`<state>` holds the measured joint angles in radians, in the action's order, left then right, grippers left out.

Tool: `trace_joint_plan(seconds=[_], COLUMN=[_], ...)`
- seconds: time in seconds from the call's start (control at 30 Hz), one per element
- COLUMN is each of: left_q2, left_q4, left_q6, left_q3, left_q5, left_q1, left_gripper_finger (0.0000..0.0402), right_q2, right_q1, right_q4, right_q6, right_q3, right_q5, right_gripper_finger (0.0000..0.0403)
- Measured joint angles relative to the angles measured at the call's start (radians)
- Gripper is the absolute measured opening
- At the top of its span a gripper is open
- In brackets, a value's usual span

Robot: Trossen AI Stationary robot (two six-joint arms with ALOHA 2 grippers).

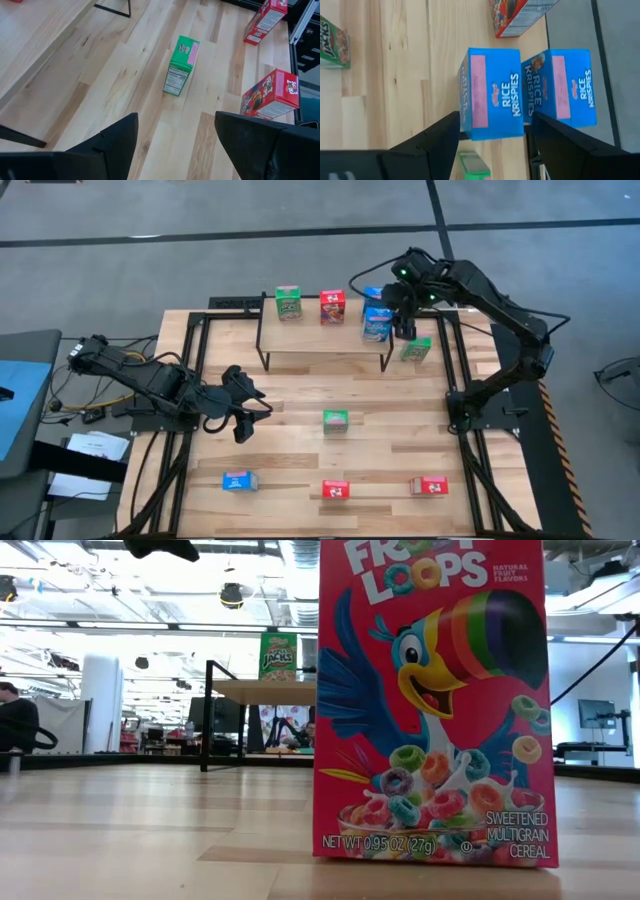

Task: Stack cereal on shelf
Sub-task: Put the left red cereal box on the shelf aligned with the other red cereal box

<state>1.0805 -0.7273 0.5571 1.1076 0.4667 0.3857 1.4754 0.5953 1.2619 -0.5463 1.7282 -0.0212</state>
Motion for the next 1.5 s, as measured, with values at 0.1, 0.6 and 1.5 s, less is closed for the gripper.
trace_joint_plan(seconds=[0.1,0.6,1.5], left_q2=[0.0,0.0,0.013], left_q4=[0.0,0.0,-0.069], left_q6=[0.0,0.0,-0.127], left_q3=[0.0,0.0,0.0], left_q5=[0.0,0.0,-0.369], left_q1=[0.0,0.0,0.004], left_gripper_finger=[0.0252,0.0252,0.0252], right_q2=[0.0,0.0,0.0], right_q1=[0.0,-0.132,-0.424], right_q4=[0.038,0.309,0.309], right_q6=[0.03,0.33,0.562], right_q3=[0.021,0.078,0.078], right_q5=[0.0,0.0,-0.003], right_gripper_finger=[0.0273,0.0272,0.0272])
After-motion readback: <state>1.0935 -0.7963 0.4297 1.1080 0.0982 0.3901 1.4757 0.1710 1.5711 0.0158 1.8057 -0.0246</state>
